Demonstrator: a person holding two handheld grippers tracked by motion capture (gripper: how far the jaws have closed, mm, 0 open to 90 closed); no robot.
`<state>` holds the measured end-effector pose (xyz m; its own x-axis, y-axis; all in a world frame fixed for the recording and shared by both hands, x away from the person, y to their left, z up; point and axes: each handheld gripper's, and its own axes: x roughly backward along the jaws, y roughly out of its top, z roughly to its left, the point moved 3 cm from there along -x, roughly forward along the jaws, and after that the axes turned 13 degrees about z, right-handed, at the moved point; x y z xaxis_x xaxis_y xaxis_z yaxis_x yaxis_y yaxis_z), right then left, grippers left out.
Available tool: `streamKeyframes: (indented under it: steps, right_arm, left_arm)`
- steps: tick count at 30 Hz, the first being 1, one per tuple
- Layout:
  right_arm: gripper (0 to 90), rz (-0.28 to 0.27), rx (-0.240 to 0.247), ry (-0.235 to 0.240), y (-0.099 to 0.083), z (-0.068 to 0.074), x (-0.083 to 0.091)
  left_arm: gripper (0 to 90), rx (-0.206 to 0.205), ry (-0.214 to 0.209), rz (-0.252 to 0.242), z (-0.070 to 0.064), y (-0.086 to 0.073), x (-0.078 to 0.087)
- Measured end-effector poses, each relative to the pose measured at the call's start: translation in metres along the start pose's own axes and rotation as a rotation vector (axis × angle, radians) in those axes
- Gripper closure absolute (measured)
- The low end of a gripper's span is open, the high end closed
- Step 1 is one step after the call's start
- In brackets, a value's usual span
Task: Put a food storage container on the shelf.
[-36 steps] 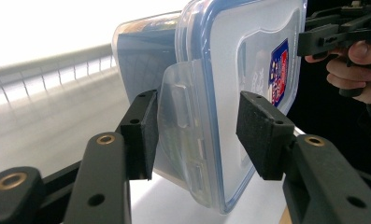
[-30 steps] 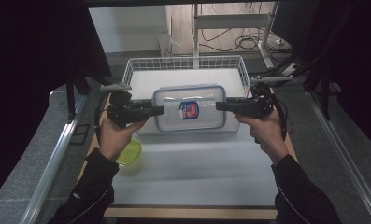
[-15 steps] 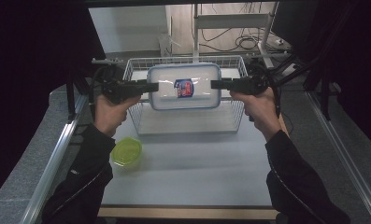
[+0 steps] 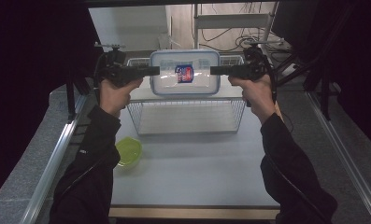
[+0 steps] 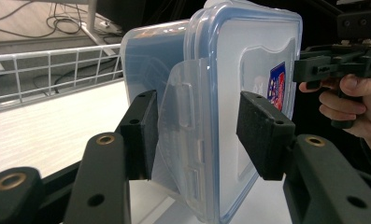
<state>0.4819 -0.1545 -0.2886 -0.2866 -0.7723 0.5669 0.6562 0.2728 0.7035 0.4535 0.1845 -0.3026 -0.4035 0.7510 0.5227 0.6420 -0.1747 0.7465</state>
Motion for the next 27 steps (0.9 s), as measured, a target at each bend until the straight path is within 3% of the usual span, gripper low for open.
streamKeyframes:
  steps: [6, 11, 16, 21, 27]
  right_arm:
    - [52.1, 0.008, -0.014, -0.011, 0.002, -0.009, -0.007]
    - [51.7, 0.027, -0.037, -0.008, 0.000, -0.016, -0.014]
    - [51.3, 0.023, -0.052, -0.002, 0.000, -0.019, -0.017]
    - [50.5, 0.006, -0.062, -0.004, 0.001, -0.021, -0.018]
    - [49.5, -0.002, -0.074, -0.020, 0.001, -0.022, -0.020]
  left_arm:
    - [49.7, 0.027, -0.011, 0.003, 0.010, -0.002, -0.009]
    - [49.1, 0.031, 0.004, 0.024, 0.015, -0.006, -0.015]
    - [48.4, 0.018, 0.012, 0.014, 0.015, -0.007, -0.016]
    - [46.4, -0.028, 0.056, 0.013, 0.012, -0.010, -0.017]
    - [42.7, -0.044, 0.110, 0.045, 0.012, -0.013, -0.021]
